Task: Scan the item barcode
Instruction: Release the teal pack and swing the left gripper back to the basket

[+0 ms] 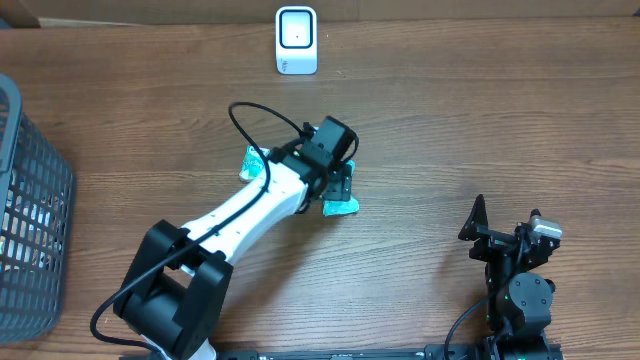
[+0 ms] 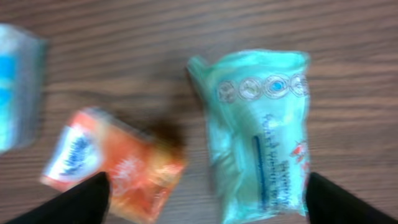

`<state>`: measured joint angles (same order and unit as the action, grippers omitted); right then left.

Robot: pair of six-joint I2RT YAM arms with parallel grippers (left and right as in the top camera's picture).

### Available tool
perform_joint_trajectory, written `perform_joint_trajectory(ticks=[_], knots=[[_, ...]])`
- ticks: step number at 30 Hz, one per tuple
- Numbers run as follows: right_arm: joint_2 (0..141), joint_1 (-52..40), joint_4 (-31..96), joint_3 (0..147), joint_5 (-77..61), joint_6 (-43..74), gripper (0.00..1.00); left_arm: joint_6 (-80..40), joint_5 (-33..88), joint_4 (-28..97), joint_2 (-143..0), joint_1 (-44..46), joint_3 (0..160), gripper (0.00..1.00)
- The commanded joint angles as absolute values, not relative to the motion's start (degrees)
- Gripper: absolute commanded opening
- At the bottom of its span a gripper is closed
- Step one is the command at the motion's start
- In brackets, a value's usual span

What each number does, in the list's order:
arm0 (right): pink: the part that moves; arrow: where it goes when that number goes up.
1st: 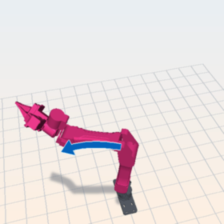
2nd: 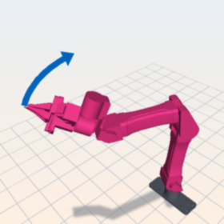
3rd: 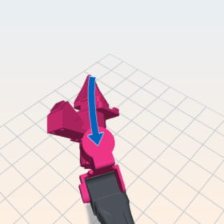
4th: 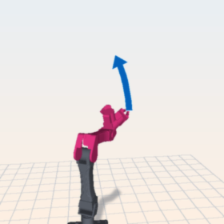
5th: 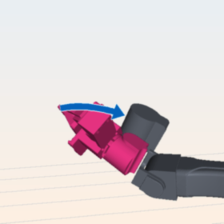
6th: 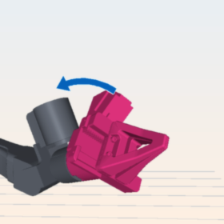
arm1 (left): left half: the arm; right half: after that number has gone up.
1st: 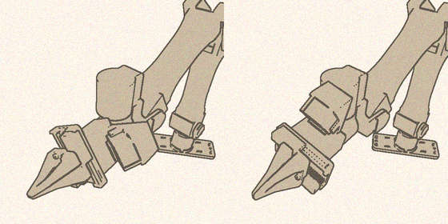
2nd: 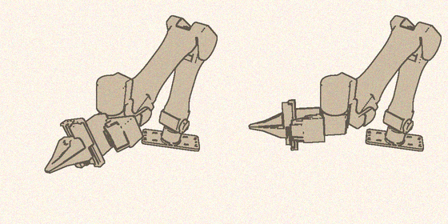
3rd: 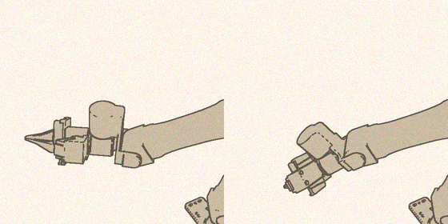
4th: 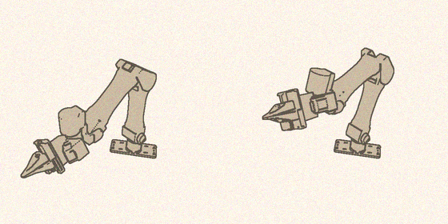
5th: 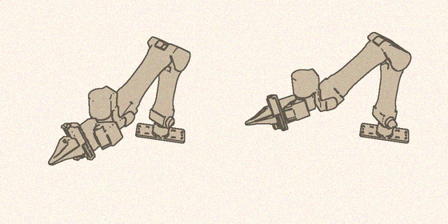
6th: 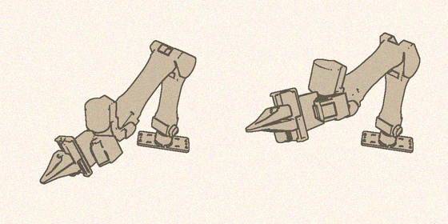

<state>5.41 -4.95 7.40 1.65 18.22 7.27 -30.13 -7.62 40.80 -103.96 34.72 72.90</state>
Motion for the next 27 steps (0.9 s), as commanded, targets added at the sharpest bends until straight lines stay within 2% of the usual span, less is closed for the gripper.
perform_joint_trajectory(ticks=[1, 2, 8, 15, 22, 27], knots=[[5.3, -4.8, 7.2, 2.2, 18.4, 7.4, 1.00, -25.2, -9.6, 48.1, -100.9, 31.8, 84.2, 0.97], [5.3, -4.8, 7.2, 2.2, 18.4, 7.4, 1.00, -24.1, -9.6, 51.5, -100.3, 30.7, 87.9, 1.00], [5.3, -4.8, 7.2, 2.2, 18.4, 7.4, 1.00, -20.5, -9.5, 71.7, -97.7, 20.6, 113.8, 1.00], [5.3, -4.8, 7.2, 2.2, 18.4, 7.4, 1.00, -20.5, -8.7, 86.8, -96.3, 0.8, 136.9, 1.00], [5.3, -4.8, 7.2, 2.2, 18.4, 7.4, 1.00, -24.5, -4.3, 93.4, -95.7, -23.1, 138.5, 1.00], [5.3, -4.8, 7.2, 2.2, 18.4, 7.4, 1.00, -25.6, 6.2, 92.3, -96.3, -37.7, 133.4, 0.99]])
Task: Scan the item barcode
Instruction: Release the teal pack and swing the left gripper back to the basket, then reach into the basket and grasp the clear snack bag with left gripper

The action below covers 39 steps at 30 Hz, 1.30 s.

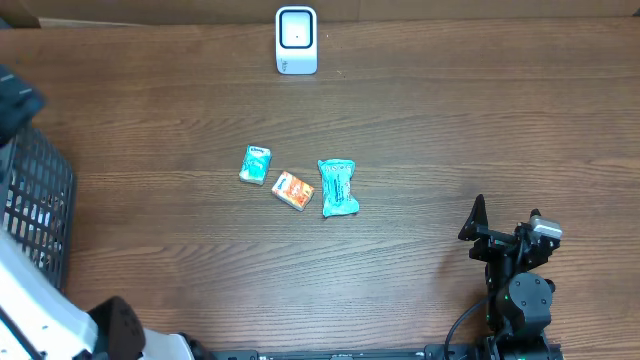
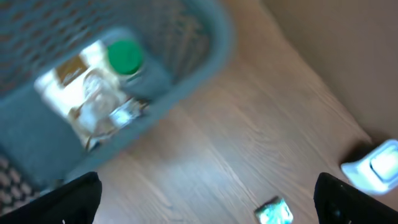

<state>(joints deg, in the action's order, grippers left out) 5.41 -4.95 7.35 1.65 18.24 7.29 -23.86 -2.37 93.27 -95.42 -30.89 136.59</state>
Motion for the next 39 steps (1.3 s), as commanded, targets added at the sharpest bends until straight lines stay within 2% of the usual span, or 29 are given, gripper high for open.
perform_joint_trajectory(ticks=[1, 4, 8, 17, 22, 28, 39], knots=[[5.3, -4.8, 7.2, 2.2, 18.4, 7.4, 1.00, -25.6, 7.7, 91.5, -96.3, -39.8, 132.1, 0.97], [5.3, -4.8, 7.2, 2.2, 18.4, 7.4, 1.00, -26.7, 9.1, 89.1, -96.3, -45.9, 127.6, 0.95], [5.3, -4.8, 7.2, 2.2, 18.4, 7.4, 1.00, -27.3, 9.3, 85.7, -96.4, -51.6, 121.0, 0.97], [5.3, -4.8, 7.2, 2.2, 18.4, 7.4, 1.00, -23.9, 8.1, 78.1, -96.7, -57.3, 110.5, 0.98], [5.3, -4.8, 7.2, 2.2, 18.4, 7.4, 1.00, -22.0, 3.8, 75.0, -98.7, -58.5, 105.8, 0.98], [5.3, -4.8, 7.2, 2.2, 18.4, 7.4, 1.00, -18.8, 4.7, 72.2, -105.8, -58.5, 103.6, 1.00], [5.3, -4.8, 7.2, 2.2, 18.4, 7.4, 1.00, -15.2, 4.5, 70.6, -118.5, -58.5, 103.6, 0.90]])
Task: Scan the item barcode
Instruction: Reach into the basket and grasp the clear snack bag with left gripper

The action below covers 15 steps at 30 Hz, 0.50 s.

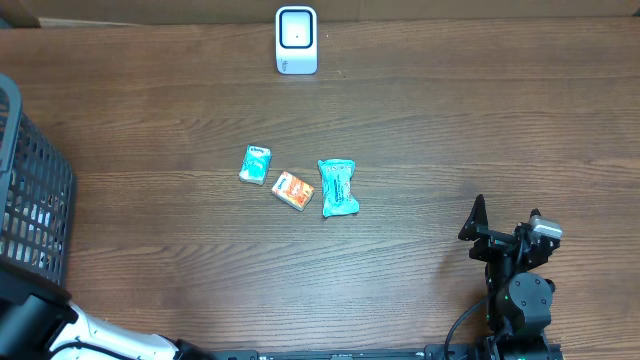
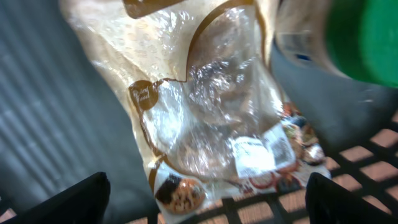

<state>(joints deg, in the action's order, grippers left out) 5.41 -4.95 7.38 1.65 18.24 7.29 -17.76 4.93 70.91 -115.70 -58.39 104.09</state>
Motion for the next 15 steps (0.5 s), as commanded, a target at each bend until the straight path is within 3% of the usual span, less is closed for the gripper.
perform_joint_trajectory(ticks=[1, 7, 15], knots=[[5.3, -4.8, 7.2, 2.2, 18.4, 7.4, 1.00, -15.2, 4.5, 70.4, -119.3, -58.4, 103.6, 0.90], [5.3, -4.8, 7.2, 2.2, 18.4, 7.4, 1.00, -15.2, 3.8, 68.7, -123.9, -57.2, 103.6, 0.84], [5.3, -4.8, 7.2, 2.2, 18.4, 7.4, 1.00, -17.8, 1.5, 63.8, -126.2, -53.5, 103.6, 0.85]])
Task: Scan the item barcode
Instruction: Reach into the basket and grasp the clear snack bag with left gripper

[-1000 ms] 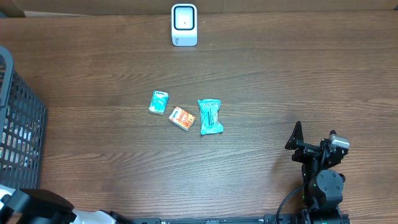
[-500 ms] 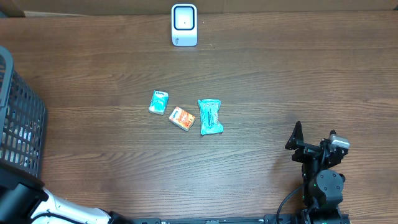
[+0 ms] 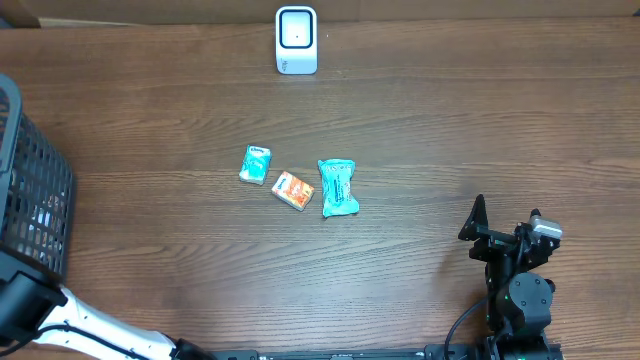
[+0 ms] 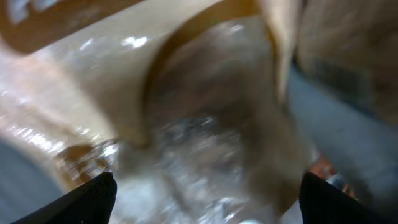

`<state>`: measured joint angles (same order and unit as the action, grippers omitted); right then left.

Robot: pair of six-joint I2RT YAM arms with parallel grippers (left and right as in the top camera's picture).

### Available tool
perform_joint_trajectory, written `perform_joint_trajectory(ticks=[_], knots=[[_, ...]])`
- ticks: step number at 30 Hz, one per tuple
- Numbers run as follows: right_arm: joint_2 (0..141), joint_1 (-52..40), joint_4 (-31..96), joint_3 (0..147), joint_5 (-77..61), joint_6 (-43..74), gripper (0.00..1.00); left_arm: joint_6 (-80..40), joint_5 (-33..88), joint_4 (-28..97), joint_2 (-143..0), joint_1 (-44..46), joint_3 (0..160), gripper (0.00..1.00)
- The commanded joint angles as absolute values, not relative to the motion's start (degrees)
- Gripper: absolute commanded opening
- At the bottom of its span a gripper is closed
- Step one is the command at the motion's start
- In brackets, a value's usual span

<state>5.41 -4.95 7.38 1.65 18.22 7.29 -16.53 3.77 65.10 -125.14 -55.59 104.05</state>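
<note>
My left gripper (image 4: 205,205) is open, its two dark fingertips at the lower corners of the left wrist view. A clear plastic bag with gold-brown print (image 4: 186,124) fills that view, blurred and very close beneath the fingers. Whether they touch it cannot be told. In the overhead view only the left arm (image 3: 30,315) shows, at the lower left beside the dark mesh basket (image 3: 35,190). The white scanner (image 3: 296,40) stands at the table's far edge. My right gripper (image 3: 477,218) rests shut at the lower right, holding nothing.
Three small items lie mid-table: a blue-white pack (image 3: 255,164), an orange pack (image 3: 293,190) and a teal pouch (image 3: 338,187). The basket wall rises along the left table edge. A grey basket surface (image 4: 348,124) shows right of the bag.
The left gripper has come closer to the clear bag in the basket: the bag was seen whole beside a green cap, now it fills the view. The jaws remain open. The right arm is unchanged.
The left gripper was open over the orange pack and teal pouch at mid-table. Then it was high beside the basket, looking in at a bag and a green-capped item. Then it was inside the basket above the bag, and now it is right over it.
</note>
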Motion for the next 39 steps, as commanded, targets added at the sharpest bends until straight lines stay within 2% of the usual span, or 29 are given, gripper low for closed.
perform_joint_trajectory(ticks=[1, 9, 15, 27, 28, 30, 33, 35, 37, 39], knots=[[5.3, -4.8, 7.2, 2.2, 18.4, 7.4, 1.00, -17.8, 0.9, 63.1, -126.2, -52.8, 103.6, 0.85], [5.3, -4.8, 7.2, 2.2, 18.4, 7.4, 1.00, -17.8, -7.9, 62.4, -126.3, -49.0, 102.3, 0.86], [5.3, -4.8, 7.2, 2.2, 18.4, 7.4, 1.00, -18.4, -8.4, 61.6, -126.3, -49.4, 97.3, 0.86], [5.3, -4.8, 7.2, 2.2, 18.4, 7.4, 1.00, -18.0, -9.6, 56.5, -126.3, -49.7, 87.3, 0.76], [5.3, -4.8, 7.2, 2.2, 18.4, 7.4, 1.00, -18.0, -9.6, 56.2, -126.3, -49.7, 86.9, 0.73], [5.3, -4.8, 7.2, 2.2, 18.4, 7.4, 1.00, -18.0, -9.6, 56.0, -126.3, -49.7, 86.2, 0.60], [5.3, -4.8, 7.2, 2.2, 18.4, 7.4, 1.00, -18.0, -9.6, 56.3, -126.3, -49.7, 86.1, 0.29], [5.3, -4.8, 7.2, 2.2, 18.4, 7.4, 1.00, -18.0, -9.6, 56.8, -126.3, -49.7, 86.2, 0.17], [5.3, -4.8, 7.2, 2.2, 18.4, 7.4, 1.00, -18.0, -9.4, 57.2, -126.3, -49.7, 86.3, 0.07], [5.3, -4.8, 7.2, 2.2, 18.4, 7.4, 1.00, -18.1, -9.4, 57.7, -126.3, -49.7, 86.8, 0.04]])
